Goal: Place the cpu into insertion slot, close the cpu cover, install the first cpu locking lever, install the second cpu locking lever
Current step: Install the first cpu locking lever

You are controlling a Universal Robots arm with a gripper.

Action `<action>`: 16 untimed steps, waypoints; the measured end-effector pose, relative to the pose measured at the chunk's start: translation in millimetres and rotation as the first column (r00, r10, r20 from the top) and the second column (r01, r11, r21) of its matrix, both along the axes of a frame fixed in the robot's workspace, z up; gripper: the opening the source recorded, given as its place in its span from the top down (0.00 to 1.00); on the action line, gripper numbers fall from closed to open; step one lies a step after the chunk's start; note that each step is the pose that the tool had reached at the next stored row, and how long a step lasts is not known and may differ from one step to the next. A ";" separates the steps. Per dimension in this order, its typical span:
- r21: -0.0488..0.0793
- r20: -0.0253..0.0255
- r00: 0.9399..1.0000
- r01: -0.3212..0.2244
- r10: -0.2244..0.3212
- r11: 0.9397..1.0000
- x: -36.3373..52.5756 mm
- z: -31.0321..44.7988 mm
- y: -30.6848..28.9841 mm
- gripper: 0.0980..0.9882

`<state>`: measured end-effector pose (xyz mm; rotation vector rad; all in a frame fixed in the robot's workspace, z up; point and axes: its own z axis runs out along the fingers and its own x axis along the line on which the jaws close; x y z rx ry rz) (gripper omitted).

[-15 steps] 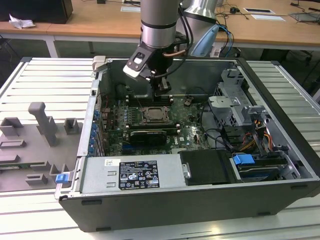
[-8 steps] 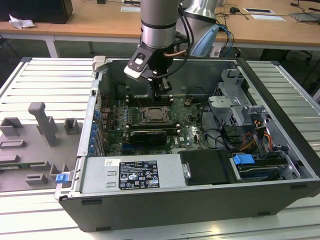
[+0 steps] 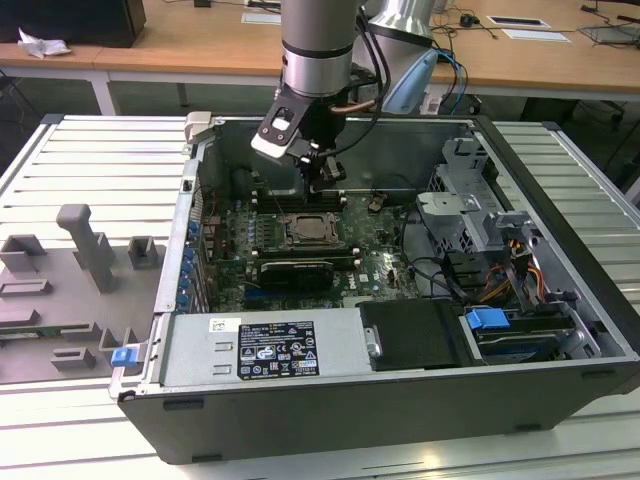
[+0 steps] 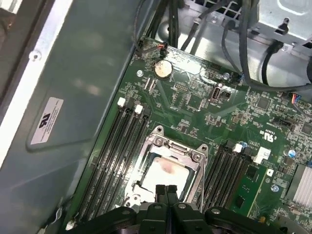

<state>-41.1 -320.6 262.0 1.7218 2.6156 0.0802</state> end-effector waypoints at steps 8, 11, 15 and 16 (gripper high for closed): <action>0.000 0.000 0.973 -0.232 0.232 0.973 -0.1 0.0 0.0 0.99; 0.000 0.000 0.966 -0.259 0.259 0.966 -0.1 0.0 0.0 0.99; 0.000 0.000 0.957 -0.292 0.292 0.957 -0.1 0.0 0.0 0.99; 0.000 0.000 0.954 -0.300 0.300 0.954 -0.1 0.0 0.0 0.99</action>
